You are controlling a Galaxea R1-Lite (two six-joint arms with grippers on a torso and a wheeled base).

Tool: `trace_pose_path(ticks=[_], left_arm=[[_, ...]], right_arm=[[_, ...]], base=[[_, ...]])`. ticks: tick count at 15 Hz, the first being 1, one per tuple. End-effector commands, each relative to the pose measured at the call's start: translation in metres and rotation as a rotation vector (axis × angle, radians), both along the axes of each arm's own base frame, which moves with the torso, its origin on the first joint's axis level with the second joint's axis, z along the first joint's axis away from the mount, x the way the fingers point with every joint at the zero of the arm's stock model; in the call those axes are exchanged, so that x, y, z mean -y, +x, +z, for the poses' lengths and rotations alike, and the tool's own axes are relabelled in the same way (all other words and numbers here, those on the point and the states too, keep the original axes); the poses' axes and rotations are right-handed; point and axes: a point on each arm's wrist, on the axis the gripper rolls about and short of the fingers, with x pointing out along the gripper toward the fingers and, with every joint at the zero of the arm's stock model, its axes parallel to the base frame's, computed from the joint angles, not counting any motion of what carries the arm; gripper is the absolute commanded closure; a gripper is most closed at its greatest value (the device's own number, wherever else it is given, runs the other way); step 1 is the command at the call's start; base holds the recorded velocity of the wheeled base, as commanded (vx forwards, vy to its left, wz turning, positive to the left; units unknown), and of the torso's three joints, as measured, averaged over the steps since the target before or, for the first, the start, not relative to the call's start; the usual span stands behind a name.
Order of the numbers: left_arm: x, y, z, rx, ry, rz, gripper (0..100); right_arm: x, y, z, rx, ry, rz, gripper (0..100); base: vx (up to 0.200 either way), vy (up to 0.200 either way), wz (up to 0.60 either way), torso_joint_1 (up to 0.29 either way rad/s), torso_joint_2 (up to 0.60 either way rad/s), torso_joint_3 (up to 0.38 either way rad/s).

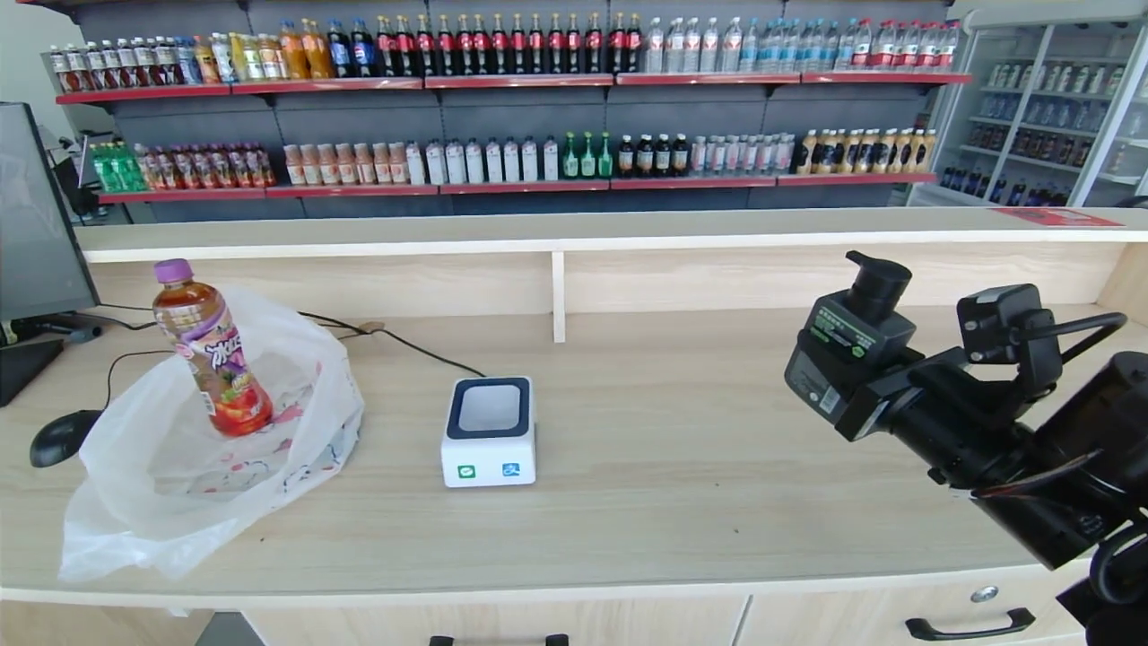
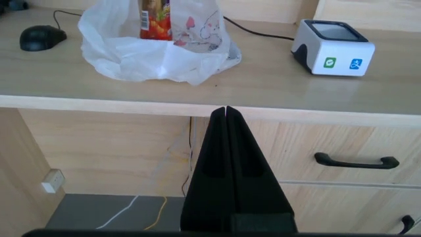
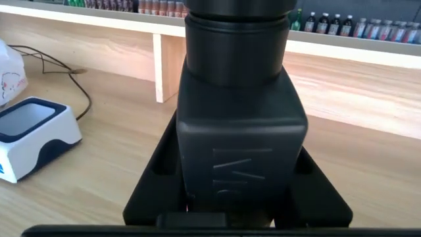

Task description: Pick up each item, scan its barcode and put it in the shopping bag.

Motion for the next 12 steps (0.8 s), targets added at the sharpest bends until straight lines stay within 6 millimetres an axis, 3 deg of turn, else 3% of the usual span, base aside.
trace_pose_path(ticks=[1,12], left_arm=[[0.0,-0.0001,0.0001,0.001,-0.001,0.0,100],[-0.0001,-0.0001,0.0001,0.001,-0.018,0.003,100]], right_arm=[[0.0,-0.0007,0.0005,-0.002,0.01,0.003,100],[-0.0008,0.0013,-0.0016,-0.012,0.013,0.005,100]], base=[[0.0,0.2,0.0,0.007,0.0,0.002],[0.0,0.2,0.0,0.004,0.0,0.005]])
